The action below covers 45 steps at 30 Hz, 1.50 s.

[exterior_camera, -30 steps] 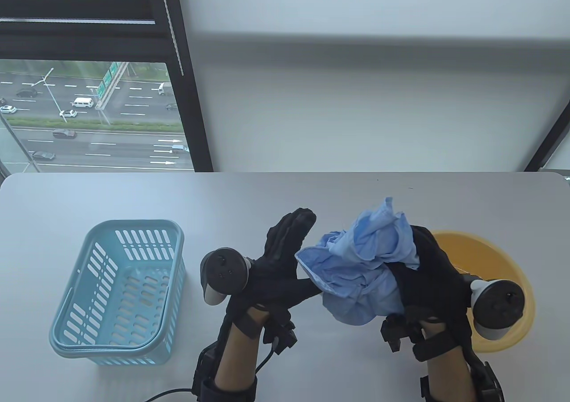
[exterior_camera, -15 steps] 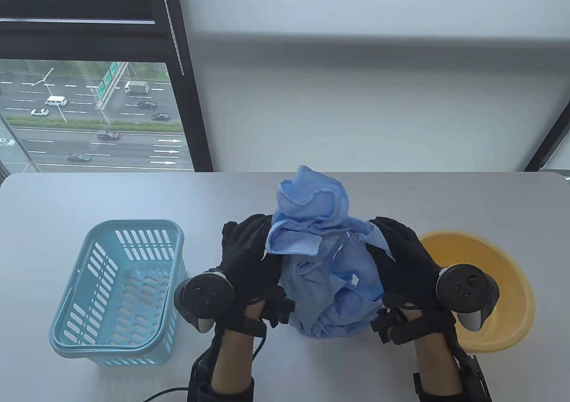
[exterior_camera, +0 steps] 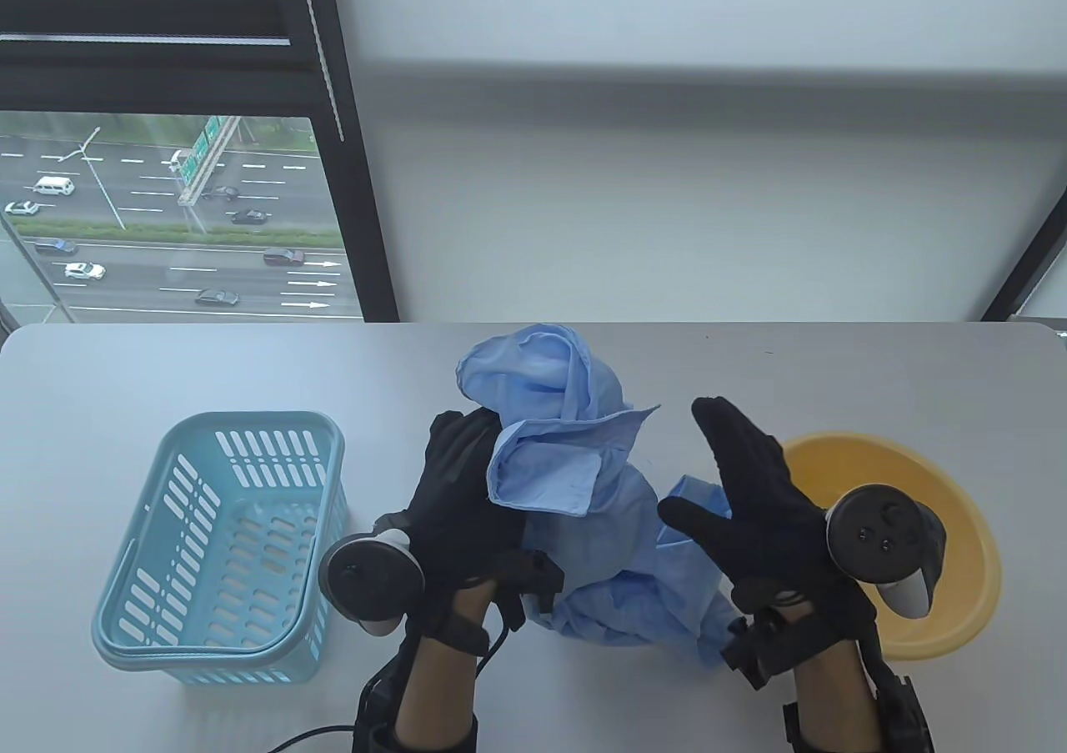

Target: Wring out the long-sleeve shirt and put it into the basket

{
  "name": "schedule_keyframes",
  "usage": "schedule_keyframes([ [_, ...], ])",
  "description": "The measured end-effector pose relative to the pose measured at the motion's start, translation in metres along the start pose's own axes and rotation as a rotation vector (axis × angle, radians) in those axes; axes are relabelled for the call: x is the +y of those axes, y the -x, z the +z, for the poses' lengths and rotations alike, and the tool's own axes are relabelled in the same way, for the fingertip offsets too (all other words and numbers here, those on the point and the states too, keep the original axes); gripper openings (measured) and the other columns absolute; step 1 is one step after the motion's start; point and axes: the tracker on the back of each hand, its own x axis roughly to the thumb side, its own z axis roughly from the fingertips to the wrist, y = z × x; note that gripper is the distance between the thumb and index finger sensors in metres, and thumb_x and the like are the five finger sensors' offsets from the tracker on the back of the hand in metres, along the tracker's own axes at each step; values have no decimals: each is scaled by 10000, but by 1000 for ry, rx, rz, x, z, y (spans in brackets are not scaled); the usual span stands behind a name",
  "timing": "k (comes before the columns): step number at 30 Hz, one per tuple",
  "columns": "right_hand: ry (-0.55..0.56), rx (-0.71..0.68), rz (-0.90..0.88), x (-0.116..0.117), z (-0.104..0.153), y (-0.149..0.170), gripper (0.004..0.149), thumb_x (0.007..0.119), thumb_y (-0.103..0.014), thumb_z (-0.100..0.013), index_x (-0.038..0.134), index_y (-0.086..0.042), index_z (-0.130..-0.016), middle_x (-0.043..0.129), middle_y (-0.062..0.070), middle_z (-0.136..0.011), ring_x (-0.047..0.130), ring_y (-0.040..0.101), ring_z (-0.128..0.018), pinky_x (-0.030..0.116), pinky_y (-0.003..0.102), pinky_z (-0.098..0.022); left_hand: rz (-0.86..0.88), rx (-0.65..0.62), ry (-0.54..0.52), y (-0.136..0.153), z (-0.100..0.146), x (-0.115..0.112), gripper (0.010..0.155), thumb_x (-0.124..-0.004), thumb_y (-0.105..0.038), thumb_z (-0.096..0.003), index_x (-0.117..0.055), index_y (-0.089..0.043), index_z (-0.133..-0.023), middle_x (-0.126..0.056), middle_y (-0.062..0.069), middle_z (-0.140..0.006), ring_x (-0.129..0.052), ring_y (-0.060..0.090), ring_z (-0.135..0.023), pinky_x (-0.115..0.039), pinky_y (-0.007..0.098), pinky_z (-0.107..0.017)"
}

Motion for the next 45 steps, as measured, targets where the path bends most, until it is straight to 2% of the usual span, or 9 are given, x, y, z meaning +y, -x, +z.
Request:
schedule_keyframes([
  [3, -166, -2, -24, 28, -11, -2, 1131, 888, -662, -497, 85, -218, -1158, 158, 150, -1249, 328, 458, -1120, 235, 653, -791, 66, -57, 105, -13, -1, -11, 449, -782, -573, -600, -897, -272, -914, -995, 6, -907, -895, 308, -896, -503, 649, -754],
  [5, -78, 0, -5, 36, -15, -3, 1072, 889, -641, -505, 163, -218, -1171, 357, 109, -1240, 494, 411, -1093, 281, 658, -793, 96, -83, 196, -21, 0, -22, 450, -784, -576, -600, -898, -277, -915, -995, 4, -911, -895, 304, -903, -516, 647, -755],
  [10, 245, -55, 54, 27, -8, -4, 508, 854, -515, -559, 720, -287, -993, 907, -111, -836, 909, 185, -772, 498, 597, -774, 84, -102, 294, -29, 2, -36, 475, -791, -594, -598, -851, -299, -965, -942, -18, -985, -839, 300, -971, -493, 646, -767],
  [17, 413, -55, 2, -6, 8, -8, 426, 879, -486, -558, 792, -291, -927, 933, -99, -782, 919, 202, -731, 535, 581, -750, 48, 8, 491, 2, -3, -33, 1097, -876, -746, -518, -222, -177, -1191, -180, 182, -1264, -261, 472, -1123, -213, 646, -757],
  [21, 363, -97, -8, -2, 8, -16, 423, 883, -502, -557, 797, -321, -929, 906, -108, -851, 811, 251, -892, 488, 589, -767, 249, 122, 801, 34, 3, -67, 1239, -915, -755, -490, -106, -81, -1143, -175, 261, -1236, -193, 542, -1084, -174, 660, -709],
  [23, 313, -109, 36, 9, 7, -23, 424, 891, -513, -550, 808, -338, -927, 757, -33, -1042, 661, 311, -1001, 419, 613, -779, 432, 167, 872, 43, 9, -88, 1051, -934, -663, -519, -320, -120, -1176, -480, 194, -1240, -380, 532, -1099, -169, 686, -683],
  [27, 327, -125, 244, 18, 8, -33, 569, 831, -556, -572, 669, -321, -1065, 535, 48, -1198, 511, 364, -1068, 365, 599, -793, 471, 170, 624, 47, 7, -87, 467, -874, -492, -575, -827, -234, -962, -1028, 4, -836, -930, 318, -869, -439, 671, -727],
  [35, 180, -115, 130, 10, -4, -3, 877, 858, -613, -535, 377, -263, -1179, 423, 129, -1244, 465, 427, -1091, 380, 602, -795, 672, 203, 277, 60, -5, -14, 445, -809, -535, -614, -775, -296, -988, -1001, -75, -853, -925, 250, -893, -473, 646, -755],
  [45, -427, 3, -131, 102, -41, 35, 1253, 905, -720, -429, -51, -252, -1089, 25, 165, -1209, 175, 522, -1083, 204, 626, -783, 822, 180, 229, 63, -7, 7, 440, -780, -556, -632, -747, -326, -1006, -987, -113, -874, -918, 212, -918, -490, 628, -769],
])
